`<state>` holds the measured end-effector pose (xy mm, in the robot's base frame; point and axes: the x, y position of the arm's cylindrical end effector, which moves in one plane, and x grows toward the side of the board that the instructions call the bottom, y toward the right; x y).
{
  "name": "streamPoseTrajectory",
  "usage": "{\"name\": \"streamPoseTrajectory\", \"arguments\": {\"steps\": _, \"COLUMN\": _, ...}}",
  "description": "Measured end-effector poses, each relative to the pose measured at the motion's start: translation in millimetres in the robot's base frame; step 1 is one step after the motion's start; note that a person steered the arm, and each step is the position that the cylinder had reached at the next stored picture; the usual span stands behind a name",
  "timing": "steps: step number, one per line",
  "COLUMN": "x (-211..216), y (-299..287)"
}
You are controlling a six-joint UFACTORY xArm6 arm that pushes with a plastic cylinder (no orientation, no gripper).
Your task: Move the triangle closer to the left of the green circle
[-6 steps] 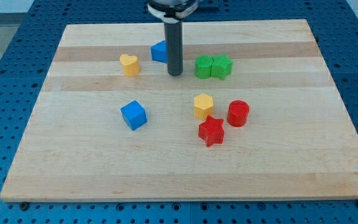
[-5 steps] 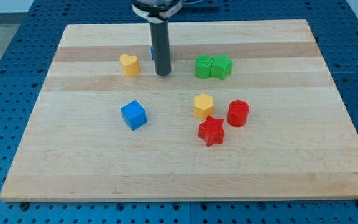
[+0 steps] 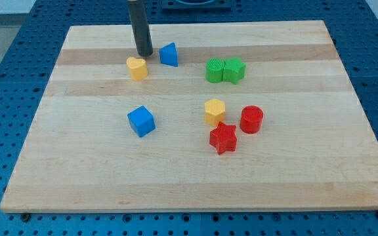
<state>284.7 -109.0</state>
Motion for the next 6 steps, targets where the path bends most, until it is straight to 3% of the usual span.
{"name": "streamPoseTrajectory", "arguments": {"steps": 3, "x": 0.5, "y": 53.6}}
{"name": "streamPoseTrajectory", "arguments": {"steps": 6, "x": 26.3, "y": 64.1}}
